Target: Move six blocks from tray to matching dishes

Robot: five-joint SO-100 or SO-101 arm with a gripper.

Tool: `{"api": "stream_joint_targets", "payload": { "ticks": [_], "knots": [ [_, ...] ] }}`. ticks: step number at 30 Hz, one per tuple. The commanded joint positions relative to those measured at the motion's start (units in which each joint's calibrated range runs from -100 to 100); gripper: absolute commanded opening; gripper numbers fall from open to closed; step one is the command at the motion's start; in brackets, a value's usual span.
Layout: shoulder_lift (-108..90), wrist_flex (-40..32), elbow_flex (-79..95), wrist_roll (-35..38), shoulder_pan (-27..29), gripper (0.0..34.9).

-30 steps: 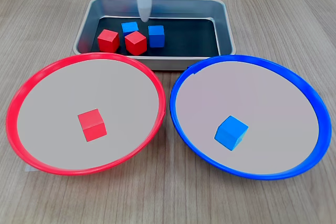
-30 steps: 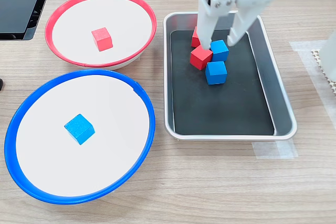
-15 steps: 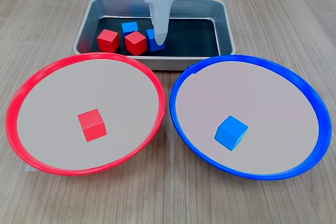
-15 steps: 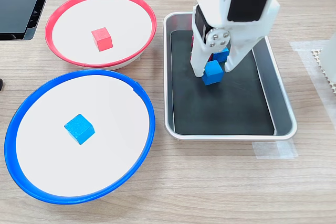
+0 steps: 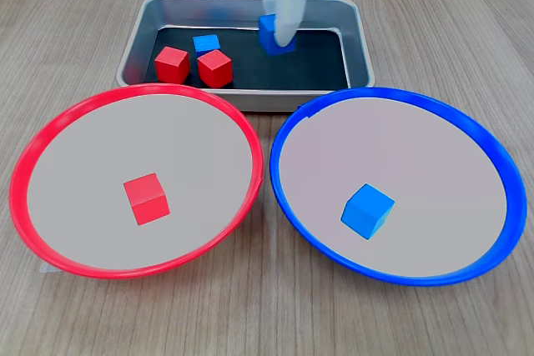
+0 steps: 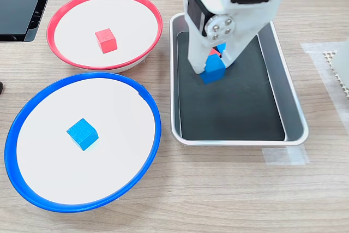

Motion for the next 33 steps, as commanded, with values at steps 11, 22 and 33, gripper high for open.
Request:
{"api": "stream_joint_targets", "payload": {
  "ticks": [11,22,33],
  "knots": [
    [18.8,-12.51,-28.93,-5.18,-9.92,20.1],
    [-6.02,3.17,0.75,3.52,10.22,0.3],
    [-9.51,-3.68,15.31,18.12,25.28,9.2]
  ]
}}
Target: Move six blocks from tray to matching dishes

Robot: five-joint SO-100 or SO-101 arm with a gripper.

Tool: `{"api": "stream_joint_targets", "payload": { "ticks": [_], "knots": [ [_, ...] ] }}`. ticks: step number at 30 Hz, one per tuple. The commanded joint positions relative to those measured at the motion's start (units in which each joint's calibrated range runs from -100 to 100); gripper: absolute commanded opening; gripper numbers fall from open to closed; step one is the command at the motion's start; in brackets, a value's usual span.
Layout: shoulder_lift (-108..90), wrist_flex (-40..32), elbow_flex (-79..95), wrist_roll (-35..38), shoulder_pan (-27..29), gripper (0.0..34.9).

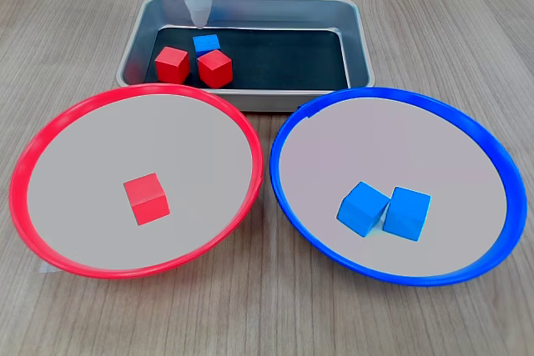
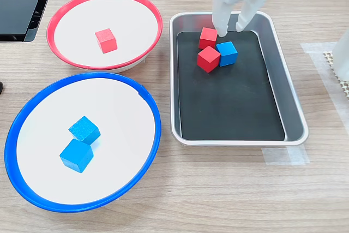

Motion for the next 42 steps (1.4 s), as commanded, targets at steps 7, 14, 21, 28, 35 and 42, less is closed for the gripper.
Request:
{"api": "stream_joint_targets", "payload": {
  "ticks": [7,14,21,28,35,42],
  "knots": [
    [-2.01,-4.29,5.16,8.94,3.37,14.7],
    [-2.18,-5.28,7.35,10.89,0.64,18.6],
    [-1.58,-11.14,12.45,13.38,0.46,17.9],
    [-0.05,-13.86,11.99,13.82,1.96,16.0],
    [0.38,-15.02,13.27,14.75,2.53,12.2],
    [-1.24,-9.49,9.72,12.89,-1.14,0.3]
  ]
}}
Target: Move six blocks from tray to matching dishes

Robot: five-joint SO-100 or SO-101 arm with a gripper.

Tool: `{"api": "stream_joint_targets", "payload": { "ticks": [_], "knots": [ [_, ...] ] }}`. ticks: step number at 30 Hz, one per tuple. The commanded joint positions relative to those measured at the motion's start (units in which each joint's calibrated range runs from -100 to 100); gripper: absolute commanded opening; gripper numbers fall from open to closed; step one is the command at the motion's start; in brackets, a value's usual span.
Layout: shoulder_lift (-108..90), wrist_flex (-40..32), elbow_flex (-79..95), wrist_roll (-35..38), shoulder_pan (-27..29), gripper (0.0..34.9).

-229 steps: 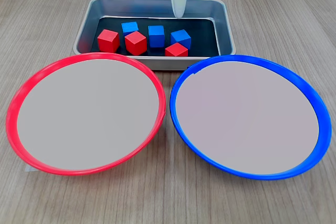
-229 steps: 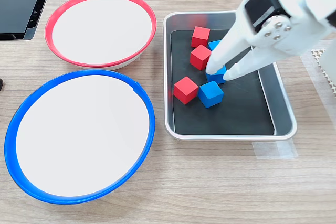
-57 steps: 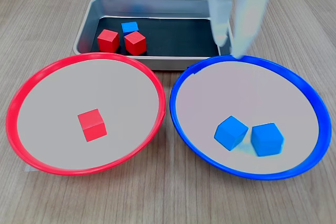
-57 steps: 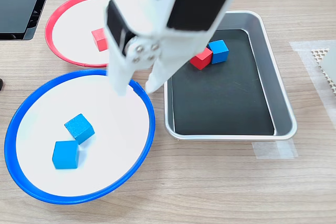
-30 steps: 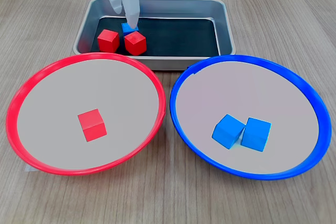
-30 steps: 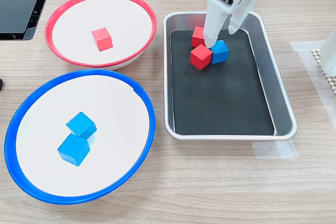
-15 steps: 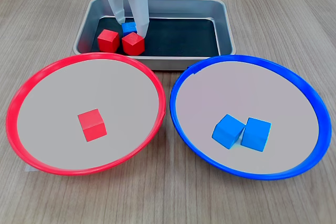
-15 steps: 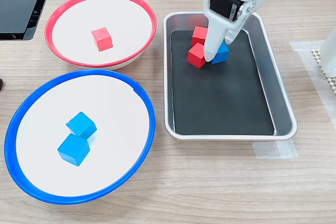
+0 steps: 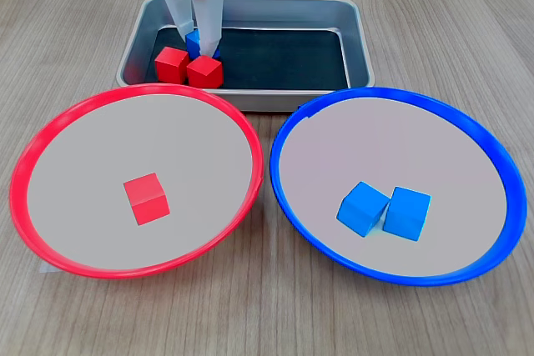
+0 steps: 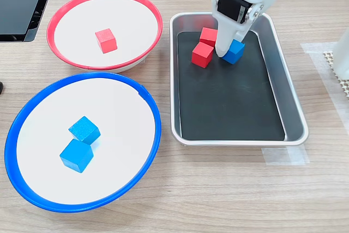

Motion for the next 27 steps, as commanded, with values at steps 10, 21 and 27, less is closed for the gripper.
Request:
{"api": "stream_joint_targets", "payload": {
  "ticks": [10,21,27],
  "knots": [
    [18.2,7.84,-55.88,-28.77,-25.88,0.2],
    [30.14,1.57,-62.52,-30.38,-31.62,27.1],
    [18.72,6.44,-49.59,-29.84,-25.13,12.0]
  ]
}}
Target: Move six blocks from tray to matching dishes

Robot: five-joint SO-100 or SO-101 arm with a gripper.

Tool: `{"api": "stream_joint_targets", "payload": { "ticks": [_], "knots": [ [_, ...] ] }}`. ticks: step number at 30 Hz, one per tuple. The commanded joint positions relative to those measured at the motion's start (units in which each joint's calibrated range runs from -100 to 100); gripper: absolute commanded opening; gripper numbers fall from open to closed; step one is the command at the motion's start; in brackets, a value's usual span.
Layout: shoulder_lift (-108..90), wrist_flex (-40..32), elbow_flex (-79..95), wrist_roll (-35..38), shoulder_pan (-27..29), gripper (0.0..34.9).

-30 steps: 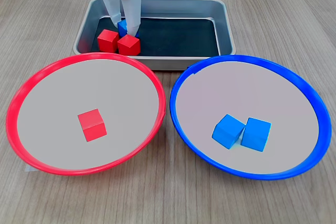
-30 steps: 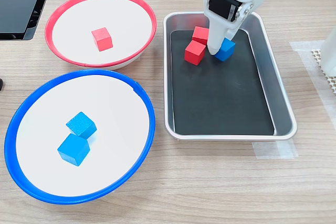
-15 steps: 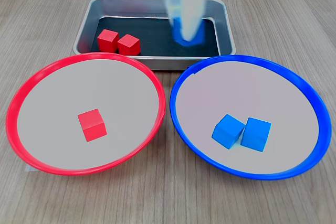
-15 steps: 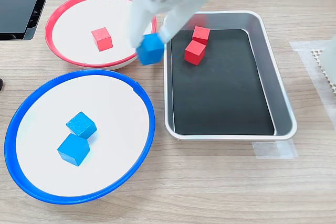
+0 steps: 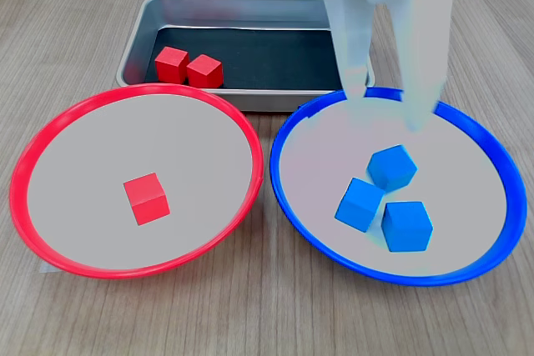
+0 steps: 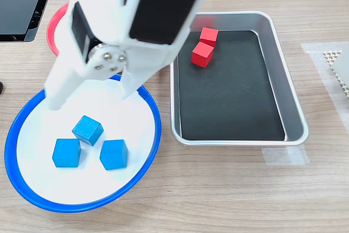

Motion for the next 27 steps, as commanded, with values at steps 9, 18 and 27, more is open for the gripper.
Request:
{"api": "stream_joint_targets", "payload": {
  "ticks": [9,18,27],
  "knots": [
    [-22.55,3.84,31.7,3.22,24.62,3.2],
    [-19.82,6.56,34.62,-1.76,28.01,15.0],
    [-13.26,5.41,35.16,-6.64,26.22,11.8]
  ]
}}
